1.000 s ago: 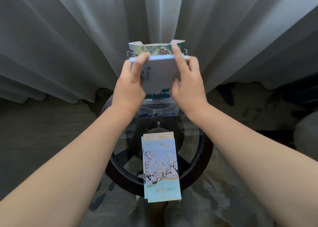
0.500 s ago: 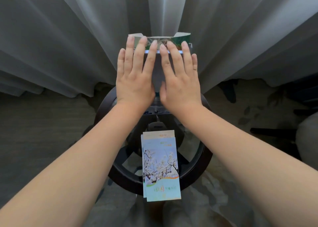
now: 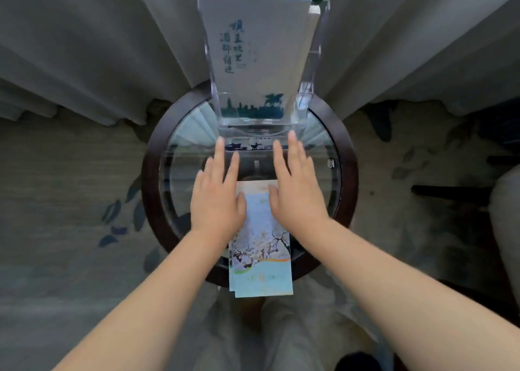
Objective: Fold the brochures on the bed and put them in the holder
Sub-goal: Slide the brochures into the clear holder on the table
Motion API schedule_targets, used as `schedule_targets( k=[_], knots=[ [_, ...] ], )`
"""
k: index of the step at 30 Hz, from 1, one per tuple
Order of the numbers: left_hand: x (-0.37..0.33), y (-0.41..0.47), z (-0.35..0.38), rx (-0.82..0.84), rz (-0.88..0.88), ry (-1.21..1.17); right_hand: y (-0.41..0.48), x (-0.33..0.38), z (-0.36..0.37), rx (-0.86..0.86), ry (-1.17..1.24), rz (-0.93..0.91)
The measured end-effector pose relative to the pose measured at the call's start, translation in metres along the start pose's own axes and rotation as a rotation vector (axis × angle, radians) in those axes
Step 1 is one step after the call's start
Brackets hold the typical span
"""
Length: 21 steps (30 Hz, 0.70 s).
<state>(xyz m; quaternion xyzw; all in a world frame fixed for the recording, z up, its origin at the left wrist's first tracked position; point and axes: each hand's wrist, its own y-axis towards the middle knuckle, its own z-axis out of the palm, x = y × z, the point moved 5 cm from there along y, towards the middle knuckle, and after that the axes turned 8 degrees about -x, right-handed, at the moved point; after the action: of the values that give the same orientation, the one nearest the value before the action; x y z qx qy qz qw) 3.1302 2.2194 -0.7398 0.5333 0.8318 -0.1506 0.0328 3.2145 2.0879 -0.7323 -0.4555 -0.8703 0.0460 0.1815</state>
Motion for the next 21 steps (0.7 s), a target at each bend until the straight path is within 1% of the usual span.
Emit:
schedule_targets(
  k=[3, 4, 5, 7, 8, 10, 13, 15, 16, 19, 21],
  knots=[
    [0.01, -0.054, 0.046, 0.191, -0.258, -0.123, -0.057, -0.013, 0.056, 0.193, 0.153, 0.193],
    [0.007, -0.068, 0.055, 0.229, -0.293, -0.151, -0.071, -0.015, 0.067, 0.223, 0.166, 0.233],
    [0.004, -0.078, 0.06, 0.232, -0.304, -0.185, -0.081, -0.016, 0.076, 0.226, 0.175, 0.247],
    [-0.006, -0.089, 0.062, 0.162, -0.338, -0.332, -0.088, -0.014, 0.086, 0.187, 0.254, 0.253],
    [-0.012, -0.091, 0.059, 0.111, -0.383, -0.428, -0.089, -0.012, 0.088, 0.163, 0.307, 0.262],
    [-0.021, -0.089, 0.055, 0.008, -0.512, -0.611, -0.088, -0.007, 0.091, 0.13, 0.395, 0.273],
    [-0.026, -0.079, 0.053, -0.086, -0.696, -0.757, -0.089, -0.007, 0.096, 0.093, 0.443, 0.281],
    [-0.02, -0.072, 0.054, -0.097, -0.848, -0.829, -0.092, -0.013, 0.098, 0.079, 0.483, 0.298],
    [-0.017, -0.069, 0.055, -0.094, -0.893, -0.866, -0.094, -0.015, 0.098, 0.074, 0.5, 0.308],
    [-0.012, -0.061, 0.053, -0.064, -0.911, -0.968, -0.094, -0.017, 0.097, 0.042, 0.521, 0.321],
    [-0.009, -0.058, 0.055, 0.005, -0.974, -1.069, -0.094, -0.016, 0.096, 0.023, 0.543, 0.354]
  ],
)
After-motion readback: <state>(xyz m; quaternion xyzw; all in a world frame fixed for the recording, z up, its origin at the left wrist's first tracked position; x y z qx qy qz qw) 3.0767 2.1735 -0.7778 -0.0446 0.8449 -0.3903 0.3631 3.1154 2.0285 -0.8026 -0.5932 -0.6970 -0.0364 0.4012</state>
